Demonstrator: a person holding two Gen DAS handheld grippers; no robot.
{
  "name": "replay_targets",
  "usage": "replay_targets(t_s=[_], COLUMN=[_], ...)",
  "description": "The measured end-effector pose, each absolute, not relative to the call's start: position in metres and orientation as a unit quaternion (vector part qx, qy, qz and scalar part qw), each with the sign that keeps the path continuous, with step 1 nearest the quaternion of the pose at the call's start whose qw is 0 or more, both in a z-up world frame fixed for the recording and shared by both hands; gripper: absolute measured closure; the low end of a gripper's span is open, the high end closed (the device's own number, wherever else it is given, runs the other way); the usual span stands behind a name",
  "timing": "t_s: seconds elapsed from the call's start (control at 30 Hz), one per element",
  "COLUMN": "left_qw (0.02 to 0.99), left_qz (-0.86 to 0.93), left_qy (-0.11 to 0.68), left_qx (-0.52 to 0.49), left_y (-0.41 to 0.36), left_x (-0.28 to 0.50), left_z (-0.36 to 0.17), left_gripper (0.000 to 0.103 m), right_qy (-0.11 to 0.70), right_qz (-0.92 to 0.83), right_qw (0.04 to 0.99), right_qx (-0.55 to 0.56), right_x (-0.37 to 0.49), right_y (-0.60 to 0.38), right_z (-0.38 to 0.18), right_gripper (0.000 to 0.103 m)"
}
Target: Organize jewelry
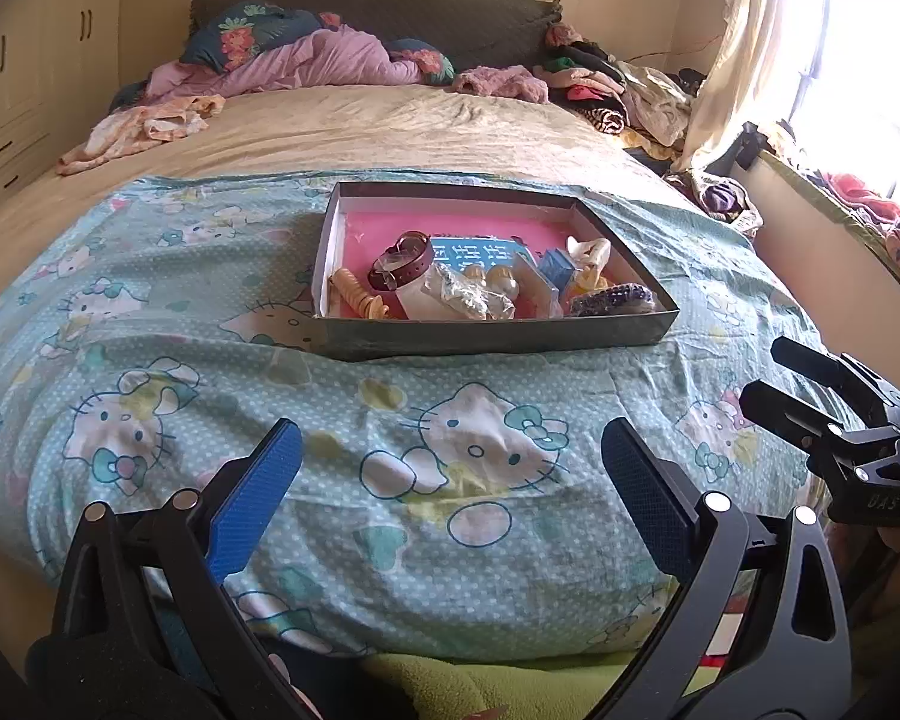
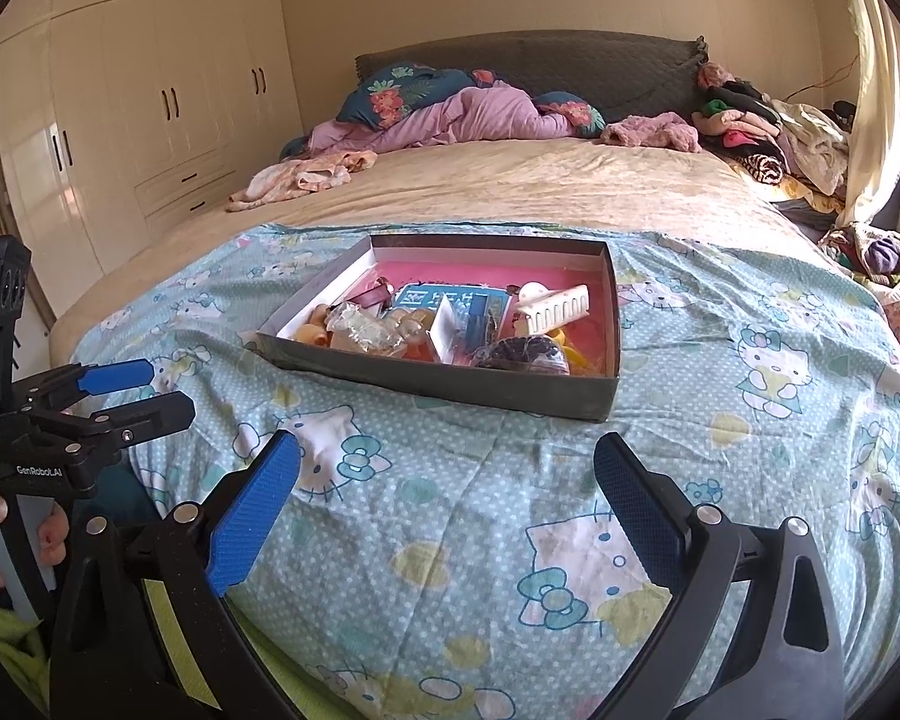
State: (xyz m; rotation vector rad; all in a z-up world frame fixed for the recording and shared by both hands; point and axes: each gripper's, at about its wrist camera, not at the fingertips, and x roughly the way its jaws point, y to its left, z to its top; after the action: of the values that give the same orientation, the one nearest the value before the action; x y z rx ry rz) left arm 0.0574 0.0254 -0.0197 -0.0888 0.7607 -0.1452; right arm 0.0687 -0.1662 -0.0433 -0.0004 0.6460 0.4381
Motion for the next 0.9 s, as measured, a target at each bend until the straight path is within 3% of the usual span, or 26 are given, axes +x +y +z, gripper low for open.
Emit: replay_targets(t_s=[0.9], left_qw=[0.925], left_qz=[-0.061], left_qy=[0.373], left_qx=[-0.030], left_y=[0.0249], left_x=[0.0557], left_z=[-0.0208], left_gripper=[0.010], right_qy=[0.315], right_qz=[0.214], right_qw=[0.925], right_qx=[-0.005], right_x=[0.0680], right_y=[-0.1613], right_z=[-0.0422], right_gripper=[0.005])
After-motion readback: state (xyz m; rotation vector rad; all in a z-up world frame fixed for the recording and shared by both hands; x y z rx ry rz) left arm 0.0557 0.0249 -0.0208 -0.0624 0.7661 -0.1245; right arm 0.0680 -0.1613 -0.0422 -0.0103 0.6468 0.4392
